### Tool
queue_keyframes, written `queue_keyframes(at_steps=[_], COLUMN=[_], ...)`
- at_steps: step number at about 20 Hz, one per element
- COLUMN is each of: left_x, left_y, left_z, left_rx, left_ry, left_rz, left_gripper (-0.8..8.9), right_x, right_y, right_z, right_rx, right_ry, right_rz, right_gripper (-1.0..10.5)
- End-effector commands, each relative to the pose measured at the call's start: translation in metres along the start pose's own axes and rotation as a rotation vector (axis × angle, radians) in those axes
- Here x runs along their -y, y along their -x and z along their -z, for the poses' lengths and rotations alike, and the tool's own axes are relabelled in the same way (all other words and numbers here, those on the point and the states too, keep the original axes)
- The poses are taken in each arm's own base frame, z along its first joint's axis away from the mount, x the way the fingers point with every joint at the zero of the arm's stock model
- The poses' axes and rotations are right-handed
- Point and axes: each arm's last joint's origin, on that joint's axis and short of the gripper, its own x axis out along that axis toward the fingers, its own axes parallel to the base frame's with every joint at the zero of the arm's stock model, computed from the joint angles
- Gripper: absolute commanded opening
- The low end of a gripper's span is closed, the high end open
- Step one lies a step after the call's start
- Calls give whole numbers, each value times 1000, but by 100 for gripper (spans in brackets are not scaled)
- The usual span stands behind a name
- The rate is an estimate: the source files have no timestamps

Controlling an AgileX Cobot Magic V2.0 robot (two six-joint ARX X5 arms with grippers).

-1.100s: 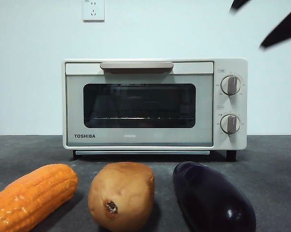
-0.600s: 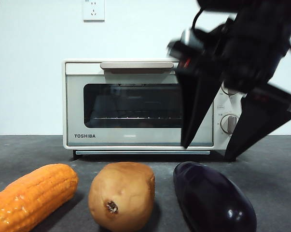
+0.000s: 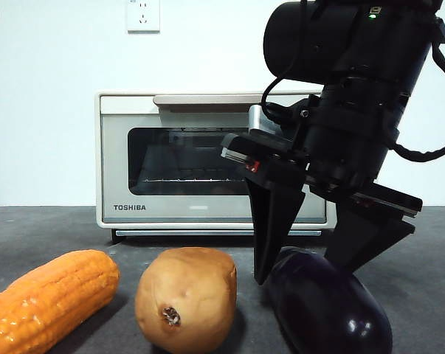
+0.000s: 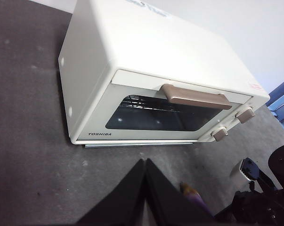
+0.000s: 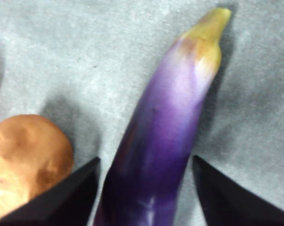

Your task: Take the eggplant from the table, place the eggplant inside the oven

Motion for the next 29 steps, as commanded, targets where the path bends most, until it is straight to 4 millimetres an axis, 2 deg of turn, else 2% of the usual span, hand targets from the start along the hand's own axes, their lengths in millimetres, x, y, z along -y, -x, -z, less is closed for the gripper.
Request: queue_keyframes(at_steps=[1,3,5,9,14,17,20,23,29], left_x=[2,1,0,6,24,41,58,74,91], left_y=[0,-1,-3,-20,-64,-92,-124,-160,-217], left_z=[-4,-3,-3,-8,-32,-52,-70,-78,-65], left_rx=[7,-8,-17,-88,-204,-237,-255,-318,-421], left_ry=[-19,-11,-9,-26,-89,-151,-233,-312,-469], left_rz=[6,1,3,49,133,179,180,167,105], left_gripper=[4,4,4,4,4,4,4,4,4], right_x=[-4,-5,-9,-20,-9,-2,3,6,12], right_y=[-3,-1,12,72,150,181,199,213,230], right_z=[-2,-2,-5,-6,26,42,55,66,83], right_rx=[0,-21,-41,30,270,420,499,552,634], right_ry=[-24,-37,-37,91,221,233,228,239,231], right_rz=[-2,-16,-7,50,235,324,305,285,248], right_gripper=[179,99,86,86,86,86,86,86,86])
